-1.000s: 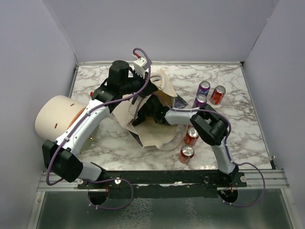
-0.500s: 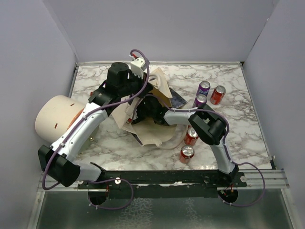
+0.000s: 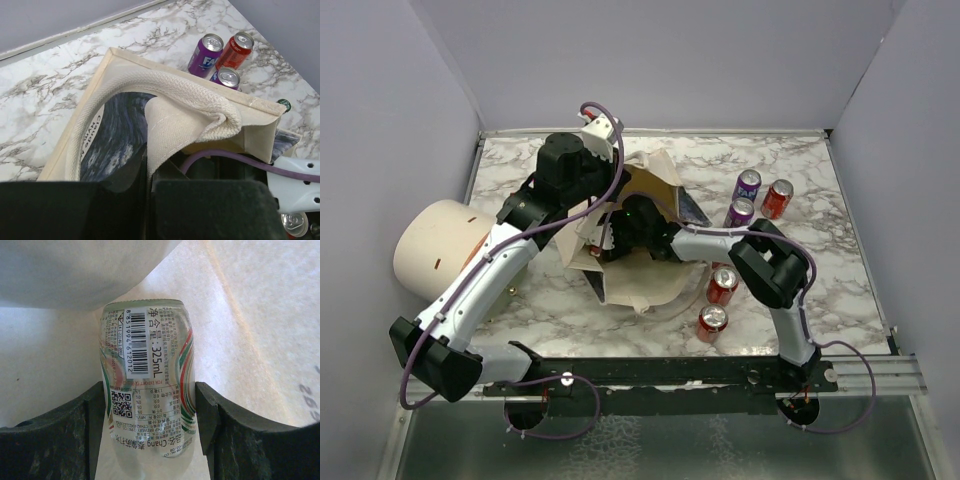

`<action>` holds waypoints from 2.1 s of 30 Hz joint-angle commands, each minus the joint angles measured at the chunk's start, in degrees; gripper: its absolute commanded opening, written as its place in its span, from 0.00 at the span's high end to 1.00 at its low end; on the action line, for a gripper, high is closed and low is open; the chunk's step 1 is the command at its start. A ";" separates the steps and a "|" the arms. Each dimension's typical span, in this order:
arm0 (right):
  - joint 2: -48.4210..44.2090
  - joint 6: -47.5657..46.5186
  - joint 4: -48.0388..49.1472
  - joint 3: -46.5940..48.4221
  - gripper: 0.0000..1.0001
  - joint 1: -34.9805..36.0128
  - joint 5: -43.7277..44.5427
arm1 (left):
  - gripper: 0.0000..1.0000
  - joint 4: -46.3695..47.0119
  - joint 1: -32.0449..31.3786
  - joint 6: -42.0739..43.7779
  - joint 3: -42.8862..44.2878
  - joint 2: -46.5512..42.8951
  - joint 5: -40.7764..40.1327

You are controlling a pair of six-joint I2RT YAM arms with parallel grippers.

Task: Take the beverage out of the canvas bag
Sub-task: Take out the drink from the center of the board.

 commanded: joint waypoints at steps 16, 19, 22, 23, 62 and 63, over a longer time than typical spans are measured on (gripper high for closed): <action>-16.16 9.86 9.52 -5.75 0.98 -0.37 -12.10 | 1.00 -0.04 1.60 -1.67 3.71 -0.32 -10.71; -17.59 10.73 10.09 -5.45 0.98 -0.37 -11.85 | 1.00 -1.44 2.29 -2.59 4.40 0.21 -11.63; -19.64 12.26 11.66 -6.36 0.98 -0.37 -11.49 | 1.00 -2.53 3.04 -3.71 5.19 0.88 -11.70; -20.30 12.54 11.70 -6.56 0.98 -0.38 -11.61 | 1.00 -2.78 3.18 -4.04 5.46 1.13 -11.68; -41.76 59.64 -23.19 6.19 0.98 -0.37 20.71 | 0.80 -10.23 14.83 -20.77 10.03 7.68 -9.71; -41.20 60.43 -26.06 7.89 0.98 -0.37 21.42 | 0.80 -9.74 14.80 -20.78 10.03 7.85 -9.74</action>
